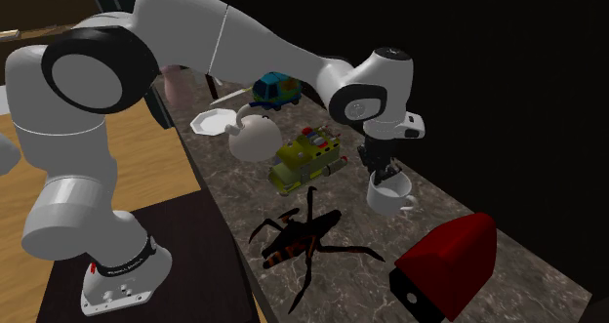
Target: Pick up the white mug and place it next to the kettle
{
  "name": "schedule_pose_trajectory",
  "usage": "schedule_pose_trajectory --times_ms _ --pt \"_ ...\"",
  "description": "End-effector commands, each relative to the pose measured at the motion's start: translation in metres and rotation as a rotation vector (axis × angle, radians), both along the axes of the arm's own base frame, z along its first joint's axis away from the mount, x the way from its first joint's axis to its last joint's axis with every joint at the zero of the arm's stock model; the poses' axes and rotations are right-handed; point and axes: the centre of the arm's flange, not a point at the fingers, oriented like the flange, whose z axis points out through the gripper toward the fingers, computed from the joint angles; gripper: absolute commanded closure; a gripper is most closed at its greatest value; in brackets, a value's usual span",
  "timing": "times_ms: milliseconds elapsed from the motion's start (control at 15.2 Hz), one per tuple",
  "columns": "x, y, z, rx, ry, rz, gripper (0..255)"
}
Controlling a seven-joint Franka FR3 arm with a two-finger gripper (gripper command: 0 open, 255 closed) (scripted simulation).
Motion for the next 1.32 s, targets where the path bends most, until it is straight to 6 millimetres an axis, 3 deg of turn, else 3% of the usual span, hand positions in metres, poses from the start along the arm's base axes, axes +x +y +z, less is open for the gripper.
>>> schedule_pose_trajectory --times_ms 0,1254 --pt "-0.001 -0.001 0.011 0.000 0.000 0.000 255" --pt "-0.001 -0.001 0.111 0.000 0.000 0.000 255"
